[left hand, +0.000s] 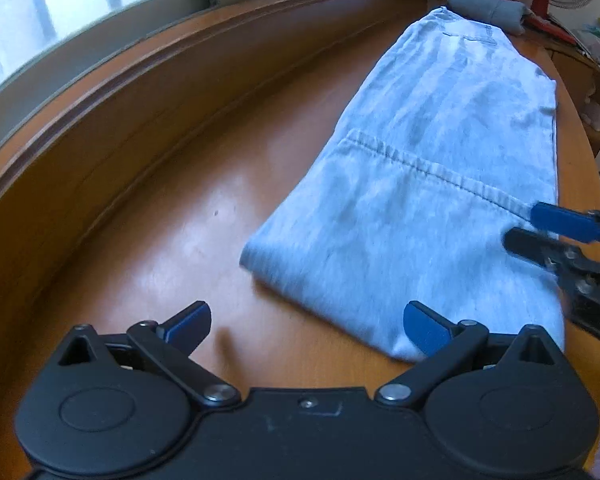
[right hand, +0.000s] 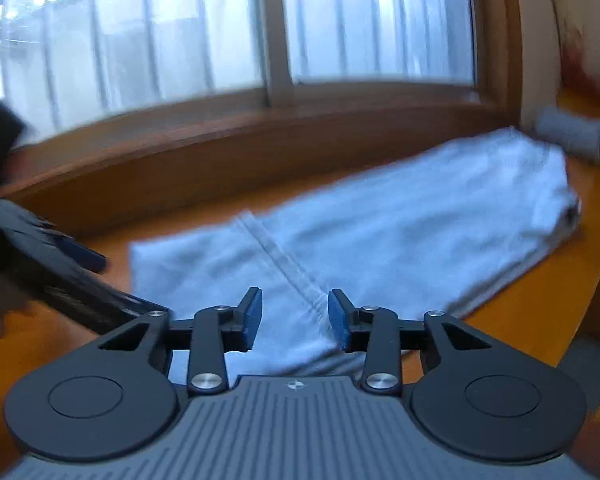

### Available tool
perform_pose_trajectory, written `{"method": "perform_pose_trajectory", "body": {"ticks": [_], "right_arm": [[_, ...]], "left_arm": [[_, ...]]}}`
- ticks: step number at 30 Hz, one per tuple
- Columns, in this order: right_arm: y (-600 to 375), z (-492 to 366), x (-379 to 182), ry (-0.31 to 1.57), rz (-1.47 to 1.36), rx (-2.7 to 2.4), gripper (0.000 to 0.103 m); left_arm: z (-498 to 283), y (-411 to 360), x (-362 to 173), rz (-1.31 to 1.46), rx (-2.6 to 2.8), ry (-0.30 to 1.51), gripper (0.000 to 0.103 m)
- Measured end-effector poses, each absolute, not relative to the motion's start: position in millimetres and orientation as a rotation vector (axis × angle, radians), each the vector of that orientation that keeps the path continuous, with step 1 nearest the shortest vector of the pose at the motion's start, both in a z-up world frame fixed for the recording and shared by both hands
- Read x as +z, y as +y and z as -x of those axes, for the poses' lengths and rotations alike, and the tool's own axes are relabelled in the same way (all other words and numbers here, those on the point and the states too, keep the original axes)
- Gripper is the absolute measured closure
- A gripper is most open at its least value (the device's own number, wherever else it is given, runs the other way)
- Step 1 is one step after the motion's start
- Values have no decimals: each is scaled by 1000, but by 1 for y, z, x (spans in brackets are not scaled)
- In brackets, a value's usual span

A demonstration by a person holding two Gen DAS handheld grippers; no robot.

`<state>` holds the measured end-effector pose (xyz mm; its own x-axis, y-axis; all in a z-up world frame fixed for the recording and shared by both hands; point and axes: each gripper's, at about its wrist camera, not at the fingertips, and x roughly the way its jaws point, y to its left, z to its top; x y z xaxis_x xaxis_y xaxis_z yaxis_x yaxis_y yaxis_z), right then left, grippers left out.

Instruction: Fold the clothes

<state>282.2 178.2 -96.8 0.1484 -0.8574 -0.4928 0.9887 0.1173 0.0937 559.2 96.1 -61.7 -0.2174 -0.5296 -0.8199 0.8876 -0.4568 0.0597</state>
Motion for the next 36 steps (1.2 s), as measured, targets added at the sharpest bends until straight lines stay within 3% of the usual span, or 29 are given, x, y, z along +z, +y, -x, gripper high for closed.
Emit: {"method": "perform_pose_trajectory", "body": {"ticks": [4,6,7,14,22,23,24,27,30,36], "right_arm": [[184,-296,-90,383,-362,-1428,59],[198,-303,-83,381,-272,-1425,39],[205,-307,-81,392,-229,-1406,35],[249,-347,-92,534,39,-1222,34],[226,-349,-113,591,-61,-1224,41],[222,-347,-113,583,-88,-1230,47],[218,-345,-112,573,-117,-1235,60],[208,-338,-108,520,-222,-1244,75],[202,-321,-98,412,-375,-1234,79],[207,-305,-86,328,-412,-1188,79]], "left_arm": [[-568,109,-55,-1002,-1819,523,0],[-577,121,-51,-1003,-1807,493,0],[-581,126,-52,-1004,-1800,492,0],[-607,149,-64,-1014,-1748,593,0],[-609,162,-60,-999,-1772,586,0],[-609,161,-60,-999,-1774,586,0],[-609,161,-60,-999,-1774,587,0],[-606,161,-62,-1008,-1787,595,0],[-596,157,-65,-1023,-1830,572,0],[-560,128,-70,-1006,-1912,524,0]]}}
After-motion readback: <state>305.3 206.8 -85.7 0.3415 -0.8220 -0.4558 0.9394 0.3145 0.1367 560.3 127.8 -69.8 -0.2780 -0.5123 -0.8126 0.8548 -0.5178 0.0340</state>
